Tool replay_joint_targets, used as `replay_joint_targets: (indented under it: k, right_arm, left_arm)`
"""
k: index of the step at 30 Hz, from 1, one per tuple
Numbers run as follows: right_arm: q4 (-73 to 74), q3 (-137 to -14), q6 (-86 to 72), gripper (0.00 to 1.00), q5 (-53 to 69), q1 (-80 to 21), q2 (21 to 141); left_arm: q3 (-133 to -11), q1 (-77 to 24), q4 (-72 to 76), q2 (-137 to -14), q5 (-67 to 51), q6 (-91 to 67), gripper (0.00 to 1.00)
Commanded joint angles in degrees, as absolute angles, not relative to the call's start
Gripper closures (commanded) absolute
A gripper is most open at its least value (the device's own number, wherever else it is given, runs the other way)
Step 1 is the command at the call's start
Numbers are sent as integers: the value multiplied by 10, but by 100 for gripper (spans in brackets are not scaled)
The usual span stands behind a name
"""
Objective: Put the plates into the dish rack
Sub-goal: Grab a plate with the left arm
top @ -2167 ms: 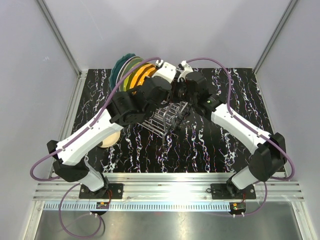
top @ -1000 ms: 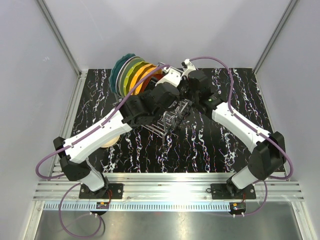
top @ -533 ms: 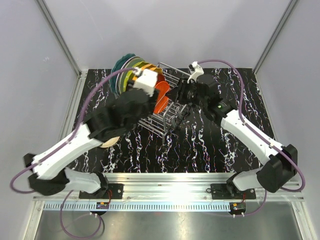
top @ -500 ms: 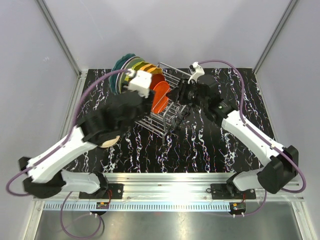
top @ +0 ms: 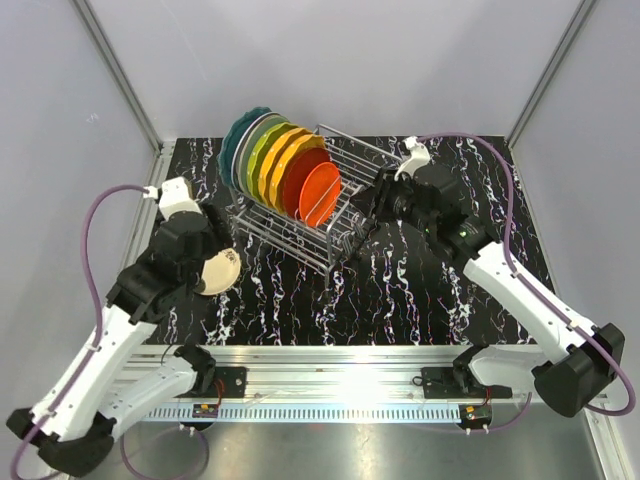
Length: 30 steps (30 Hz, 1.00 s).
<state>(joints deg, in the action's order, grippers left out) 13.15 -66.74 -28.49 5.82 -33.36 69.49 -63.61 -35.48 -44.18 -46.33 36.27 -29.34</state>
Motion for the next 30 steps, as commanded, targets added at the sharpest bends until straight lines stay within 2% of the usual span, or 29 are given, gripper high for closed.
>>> replay_joint_targets:
  k: [1,4,14,18,26,30]
  right_arm:
    - [129,-654,-274,59,42,-330,677]
    - [133,-645,-270,59,40,-326,665]
    - [136,-616,-261,59,58,-302,649]
    - [118,-591,-263,59,73,-282,642]
    - [102,-563,-265,59,119,-237,630]
    - [84,-544,-267,58,128,-236,613]
  left_arm:
    - [-576,-259,-434,-444,249,-373,36]
    - [-521,-121,-427,-439,154,-399,36]
    - [-395,95,-400,-441,-11,-451,35]
    - [-353,117,-378,-453,-33,-474,33]
    - [-287,119,-304,-490,-48,-518,21]
    - [-260,119,-293,-488,-33,-539,20]
